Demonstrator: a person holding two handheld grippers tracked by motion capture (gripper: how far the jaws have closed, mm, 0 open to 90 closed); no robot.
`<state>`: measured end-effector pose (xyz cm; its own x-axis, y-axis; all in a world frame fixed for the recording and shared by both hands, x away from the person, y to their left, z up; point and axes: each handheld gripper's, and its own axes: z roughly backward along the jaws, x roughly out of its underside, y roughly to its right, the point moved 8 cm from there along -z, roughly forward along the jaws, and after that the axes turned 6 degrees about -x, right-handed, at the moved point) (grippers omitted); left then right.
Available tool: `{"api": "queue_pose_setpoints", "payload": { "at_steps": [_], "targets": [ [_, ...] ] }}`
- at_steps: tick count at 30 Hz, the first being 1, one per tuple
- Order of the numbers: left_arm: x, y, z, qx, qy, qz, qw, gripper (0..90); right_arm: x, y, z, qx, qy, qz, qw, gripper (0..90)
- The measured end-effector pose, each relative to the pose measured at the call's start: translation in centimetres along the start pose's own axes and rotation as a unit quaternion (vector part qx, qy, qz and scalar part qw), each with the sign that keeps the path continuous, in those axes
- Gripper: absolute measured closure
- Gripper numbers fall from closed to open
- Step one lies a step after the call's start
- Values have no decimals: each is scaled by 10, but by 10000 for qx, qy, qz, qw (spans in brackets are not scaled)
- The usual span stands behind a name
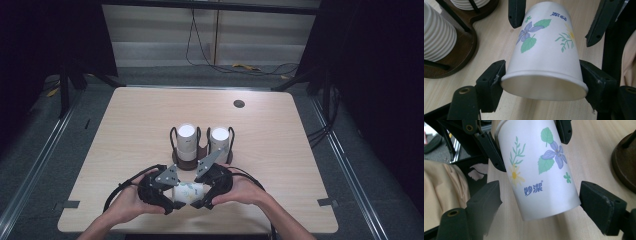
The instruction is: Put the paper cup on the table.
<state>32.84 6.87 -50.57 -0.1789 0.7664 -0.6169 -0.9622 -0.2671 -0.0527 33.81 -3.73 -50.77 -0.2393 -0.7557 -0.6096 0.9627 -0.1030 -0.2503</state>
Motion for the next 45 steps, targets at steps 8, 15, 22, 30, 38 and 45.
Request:
{"api": "queue_pose_setpoints", "payload": {
  "at_steps": [8, 15, 22, 30, 38, 45],
  "targets": [
    [-2, 2, 0, 61, 78, 5, 10000, 265, 5, -2, -6, -27, -227, 107, 9997, 220],
    [0, 4, -2, 101, 15, -68, 9999, 265, 6, -2, -8, 16, -317, 143, 9994, 286],
    [0, 5, 0, 149, 54, -51, 9999, 265, 7, -3, -9, 18, -382, 192, 9991, 305],
    [-1, 4, 2, 137, 190, -63, 9997, 226, 7, -7, -6, -72, -323, 283, 9991, 347],
    [-2, 2, 2, 117, 352, -20, 9993, 204, 6, -8, -3, -87, -255, 363, 9990, 354],
    [-3, -1, 7, 138, 629, 176, 9978, 159, 5, -8, 3, -31, -139, 407, 9991, 357]
  ]
}}
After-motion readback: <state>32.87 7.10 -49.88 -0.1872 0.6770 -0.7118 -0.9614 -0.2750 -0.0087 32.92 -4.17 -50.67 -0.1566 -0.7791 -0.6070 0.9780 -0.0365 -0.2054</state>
